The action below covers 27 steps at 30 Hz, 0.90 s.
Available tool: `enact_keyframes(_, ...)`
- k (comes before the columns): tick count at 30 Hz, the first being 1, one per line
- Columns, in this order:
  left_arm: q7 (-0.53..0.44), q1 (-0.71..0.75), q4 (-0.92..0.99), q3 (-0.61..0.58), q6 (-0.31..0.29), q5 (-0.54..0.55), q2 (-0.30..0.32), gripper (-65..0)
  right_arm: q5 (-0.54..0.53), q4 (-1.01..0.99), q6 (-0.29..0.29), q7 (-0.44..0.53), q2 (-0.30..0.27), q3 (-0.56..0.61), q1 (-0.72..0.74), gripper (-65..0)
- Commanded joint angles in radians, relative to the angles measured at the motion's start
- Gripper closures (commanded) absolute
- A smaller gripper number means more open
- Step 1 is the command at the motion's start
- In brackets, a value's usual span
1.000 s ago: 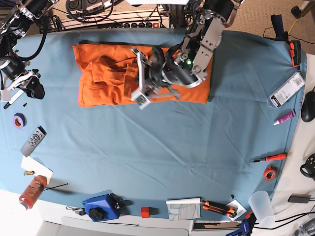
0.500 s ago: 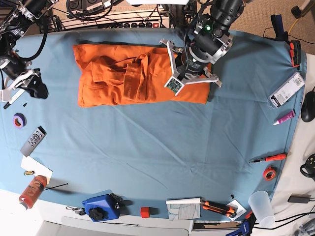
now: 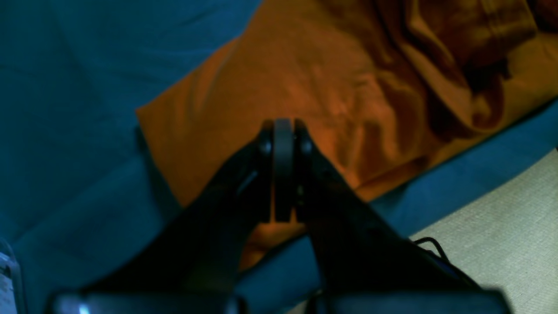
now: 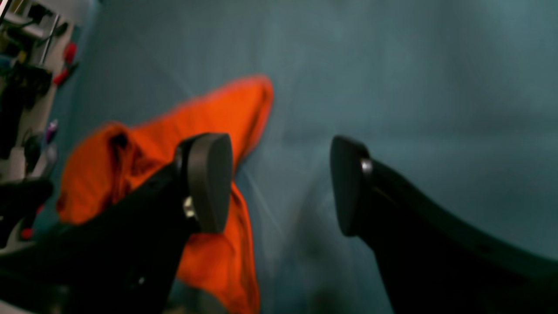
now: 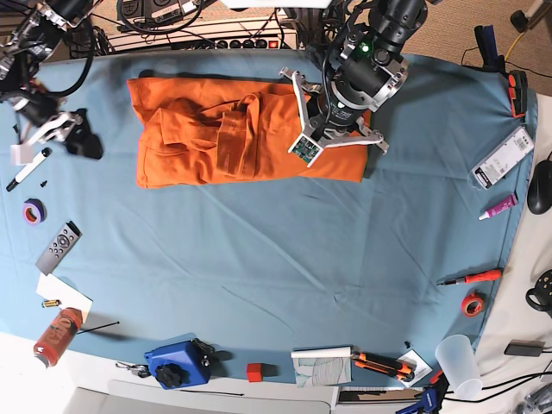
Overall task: Layout the t-shirt on the table in an organized manner, then fold the t-shirt properly
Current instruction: 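Press the folded shirt flat with the left gripper and open it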
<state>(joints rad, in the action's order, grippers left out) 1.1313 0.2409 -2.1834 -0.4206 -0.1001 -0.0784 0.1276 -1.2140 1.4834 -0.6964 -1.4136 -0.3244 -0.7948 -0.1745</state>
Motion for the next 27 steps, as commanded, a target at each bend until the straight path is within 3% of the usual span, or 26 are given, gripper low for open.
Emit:
enact_keyframes(1,-0.025,-0.002,-0.02,-0.002,0.004,0.0,-0.005,0.0,-0.034,-0.017,-0.002,0.017,-0.019,0.02,0.009,-36.0)
enact_keyframes(5,-0.025,-0.002,-0.02,-0.002,0.003,0.0,-0.005,0.0,-0.145,-0.105,-0.002,0.017,-0.019,0.132,0.009,-36.1)
enact_keyframes(8,-0.031,-0.002,-0.02,-0.002,0.003,0.0,-0.005,0.0,-0.137,-0.105,-0.002,0.017,-0.016,0.214,0.009,-36.0)
enact_keyframes(11,-0.032,-0.002,-0.02,-0.002,0.004,0.0,-0.005,0.0,-0.093,-0.105,-0.002,0.017,-0.005,0.272,0.011,-36.1)
enact_keyframes(18,-0.033,-0.002,-0.02,-0.002,0.003,0.0,-0.005,0.0,0.063,-0.104,-0.002,0.017,0.089,0.277,0.014,-36.1)
enact_keyframes(23,-0.032,-0.002,-0.02,-0.002,0.003,0.0,-0.006,0.0,0.114,-0.103,-0.002,0.017,0.099,0.278,0.014,-35.2)
enact_keyframes(24,-0.032,-0.002,-0.02,-0.002,0.003,0.0,-0.006,0.0,0.118,-0.103,-0.002,0.017,0.1,0.278,0.014,-32.3)
enact_keyframes(27,-0.032,-0.002,-0.02,-0.002,0.003,0.0,-0.006,0.0,0.121,-0.103,-0.002,0.017,0.1,0.278,0.015,-13.8)
